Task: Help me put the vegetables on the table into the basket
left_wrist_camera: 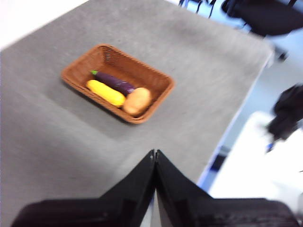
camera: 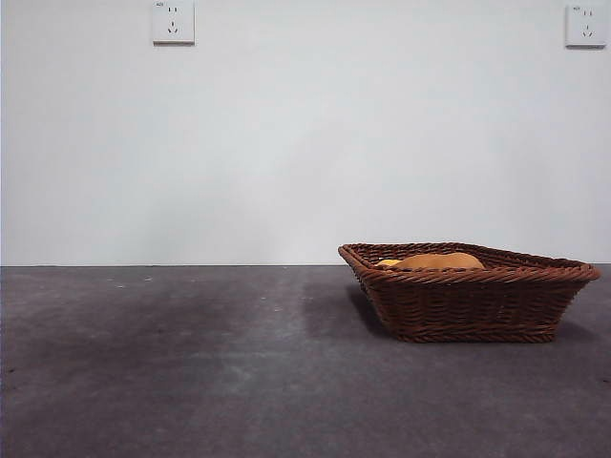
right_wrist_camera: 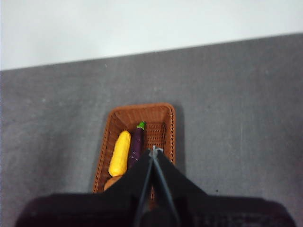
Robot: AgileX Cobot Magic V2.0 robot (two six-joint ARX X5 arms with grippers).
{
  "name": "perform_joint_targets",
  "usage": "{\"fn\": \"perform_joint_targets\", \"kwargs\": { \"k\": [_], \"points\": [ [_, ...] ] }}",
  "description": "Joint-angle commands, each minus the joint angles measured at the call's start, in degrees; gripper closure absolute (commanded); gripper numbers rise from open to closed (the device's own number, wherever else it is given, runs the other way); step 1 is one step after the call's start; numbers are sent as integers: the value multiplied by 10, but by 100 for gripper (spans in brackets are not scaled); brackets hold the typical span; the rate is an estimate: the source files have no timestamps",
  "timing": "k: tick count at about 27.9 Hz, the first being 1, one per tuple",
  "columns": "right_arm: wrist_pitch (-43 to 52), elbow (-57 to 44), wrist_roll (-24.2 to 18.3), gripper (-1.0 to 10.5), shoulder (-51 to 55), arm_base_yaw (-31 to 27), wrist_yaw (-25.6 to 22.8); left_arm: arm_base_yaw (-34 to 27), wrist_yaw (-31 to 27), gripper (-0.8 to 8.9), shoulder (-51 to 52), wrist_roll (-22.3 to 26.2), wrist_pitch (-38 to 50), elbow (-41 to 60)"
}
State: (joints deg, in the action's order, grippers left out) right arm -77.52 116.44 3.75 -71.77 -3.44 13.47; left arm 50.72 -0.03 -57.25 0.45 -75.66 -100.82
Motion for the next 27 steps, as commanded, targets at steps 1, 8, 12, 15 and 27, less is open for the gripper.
{"fn": "perform_joint_targets", "kwargs": {
  "k": [1,8,12,15,27],
  "points": [
    [-13,-2,6,957,-26,1,-1,-25,-15,817,3,116,1,9],
    [-14,-2,6,958,-107,1,-1,-191,47,817,52,123,66,160],
    [-13,-2,6,957,-152,1,-1,-299,65,817,141,107,288,373],
    [-13,-2,6,957,-190,1,-1,-374,65,817,242,63,518,595],
    [-13,-2,6,957,-236,1,-17,-525,60,817,522,21,612,967]
  ]
}}
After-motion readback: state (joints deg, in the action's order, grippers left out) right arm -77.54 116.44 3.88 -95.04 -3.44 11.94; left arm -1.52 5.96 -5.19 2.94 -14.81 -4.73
